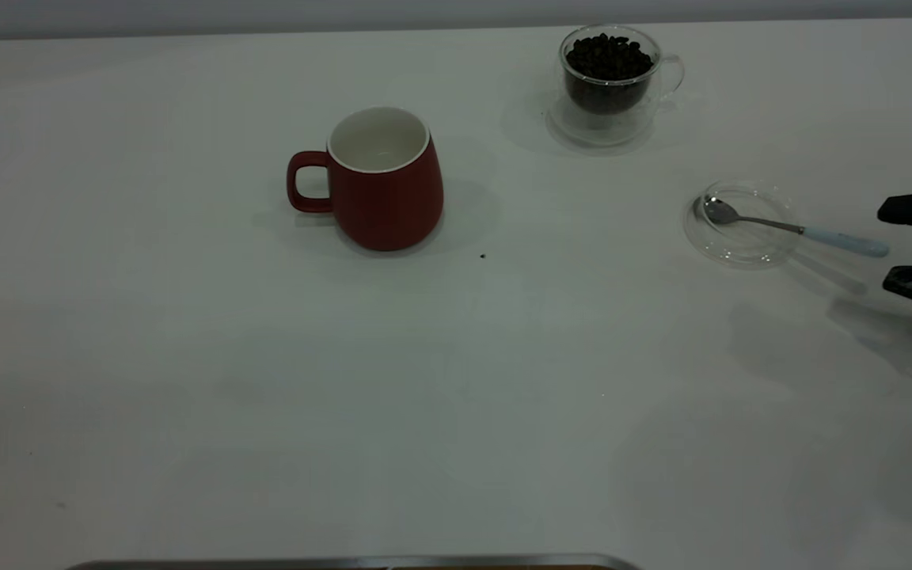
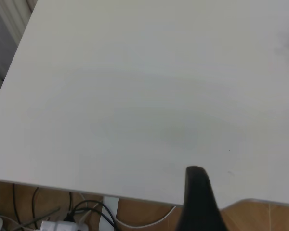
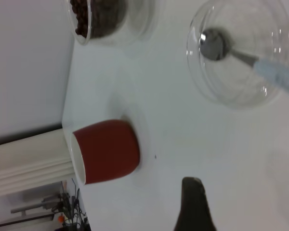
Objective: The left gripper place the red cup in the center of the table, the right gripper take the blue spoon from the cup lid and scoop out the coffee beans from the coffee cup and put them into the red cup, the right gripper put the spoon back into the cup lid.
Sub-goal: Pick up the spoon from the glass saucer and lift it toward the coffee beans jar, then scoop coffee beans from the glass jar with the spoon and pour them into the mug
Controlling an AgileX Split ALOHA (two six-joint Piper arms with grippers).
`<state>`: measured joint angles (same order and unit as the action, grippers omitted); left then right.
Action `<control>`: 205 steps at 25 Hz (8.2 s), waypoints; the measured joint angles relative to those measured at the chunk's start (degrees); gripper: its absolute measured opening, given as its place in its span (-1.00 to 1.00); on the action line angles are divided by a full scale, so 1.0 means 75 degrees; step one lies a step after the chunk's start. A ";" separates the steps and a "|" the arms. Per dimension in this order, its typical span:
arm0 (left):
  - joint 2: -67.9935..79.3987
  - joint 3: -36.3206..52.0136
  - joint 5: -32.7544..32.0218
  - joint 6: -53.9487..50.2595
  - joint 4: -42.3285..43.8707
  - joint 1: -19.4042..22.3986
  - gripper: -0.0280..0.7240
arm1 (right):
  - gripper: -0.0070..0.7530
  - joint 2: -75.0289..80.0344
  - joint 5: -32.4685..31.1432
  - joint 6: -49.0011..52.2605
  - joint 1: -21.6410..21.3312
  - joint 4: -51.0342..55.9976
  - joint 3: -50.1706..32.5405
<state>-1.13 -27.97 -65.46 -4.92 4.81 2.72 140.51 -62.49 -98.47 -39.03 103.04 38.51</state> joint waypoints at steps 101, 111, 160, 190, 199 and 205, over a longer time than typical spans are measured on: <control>0.0000 0.0000 0.0000 -0.0003 0.0000 0.0000 0.61 | -0.73 0.0047 0.0176 0.1031 0.0620 -0.0565 0.1488; 0.0000 0.0000 0.0000 -0.0003 0.0000 0.0000 0.61 | -0.73 -0.0780 0.0034 0.0862 0.0794 -0.0533 0.1071; 0.0000 0.0000 0.0000 0.0000 0.0000 0.0000 0.61 | -0.73 -0.1239 0.5331 0.2066 0.4910 -0.0090 0.4451; 0.0000 0.0000 0.0000 0.0016 0.0000 0.0000 0.61 | -0.73 -0.0381 0.2565 0.3113 0.3830 -0.0067 0.4497; 0.0000 0.0000 0.0000 0.0017 0.0000 0.0000 0.61 | -0.73 -0.0253 0.2288 0.3447 0.3788 -0.0090 0.4522; 0.0000 0.0000 0.0000 0.0017 0.0000 0.0000 0.61 | -0.73 0.0121 0.1629 0.3784 0.3640 -0.0105 0.4869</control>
<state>-1.13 -27.97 -65.46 -4.79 4.81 2.72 141.41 -50.27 -70.10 -11.74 102.26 75.03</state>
